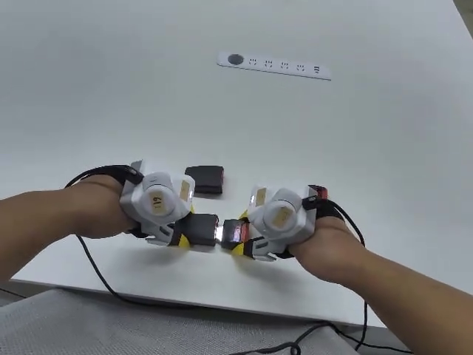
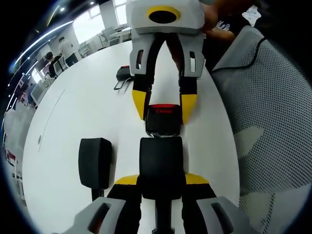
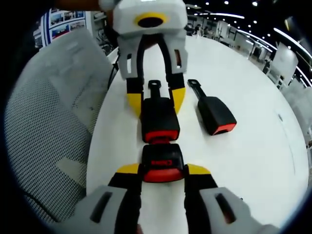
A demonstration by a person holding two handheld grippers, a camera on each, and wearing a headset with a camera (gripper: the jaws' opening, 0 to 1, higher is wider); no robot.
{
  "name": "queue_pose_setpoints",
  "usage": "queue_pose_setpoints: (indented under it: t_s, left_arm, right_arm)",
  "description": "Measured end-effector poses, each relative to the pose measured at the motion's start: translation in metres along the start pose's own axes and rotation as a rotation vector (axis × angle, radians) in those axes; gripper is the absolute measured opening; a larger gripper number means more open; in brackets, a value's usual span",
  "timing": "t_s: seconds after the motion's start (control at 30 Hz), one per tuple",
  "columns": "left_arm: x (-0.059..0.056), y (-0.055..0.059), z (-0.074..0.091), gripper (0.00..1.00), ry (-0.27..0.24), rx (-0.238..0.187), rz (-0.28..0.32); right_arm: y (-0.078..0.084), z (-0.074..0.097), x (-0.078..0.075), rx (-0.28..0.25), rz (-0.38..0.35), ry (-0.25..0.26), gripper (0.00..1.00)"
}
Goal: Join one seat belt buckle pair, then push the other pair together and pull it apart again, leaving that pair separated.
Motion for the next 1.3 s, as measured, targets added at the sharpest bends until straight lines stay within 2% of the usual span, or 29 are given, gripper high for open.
queue_pose_setpoints:
  t_s: [0.13, 0.33, 0.47, 0.6, 1.0, 1.17, 1.3]
  left_arm:
    - [0.001, 0.0002, 0.0004, 0.31, 0.001, 0.003, -0.002]
    - [0.0007, 0.0009, 0.0008, 0.32, 0.001, 0.005, 0.001]
    - [-0.0023, 0.0026, 0.0025, 0.31, -0.014, 0.0, -0.001]
    - [-0.0015, 0.0019, 0.0022, 0.31, -0.013, 0.003, 0.004]
    - [-0.0016, -0.0004, 0.0012, 0.32, -0.017, 0.023, 0.004]
    - [-0.0009, -0.0001, 0.0012, 0.33, -0.008, 0.009, -0.009]
    - [0.0004, 0.0007, 0.0014, 0.34, -0.01, 0.002, 0.017]
  right_arm:
    - [0.0018, -0.003, 0.0004, 0.017, -0.026, 0.006, 0.32]
    - [0.0009, -0.0039, -0.001, 0.019, -0.027, 0.008, 0.32]
    - [0.0019, -0.0006, -0.0009, 0.026, 0.027, 0.001, 0.32]
    - [0.0002, -0.0018, -0.0029, 0.041, 0.033, -0.01, 0.31]
    - [-0.0008, -0.0009, -0.0002, 0.042, 0.0, 0.004, 0.33]
    - [-0.0008, -0.0018, 0.0004, 0.035, 0.034, -0.001, 0.35]
    - [-0.0021, -0.0011, 0.0005, 0.035, 0.035, 0.002, 0.35]
Point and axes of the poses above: the centre of the closed fingertips' face, and the gripper's own axes: z roughly backward along the fingers, x roughly to its left, y roughly out of its underside, the point moved 8 cm from there along z, roughly backward along the fingers, and after that the axes turned 6 degrees about -x, right-handed, at the moved point
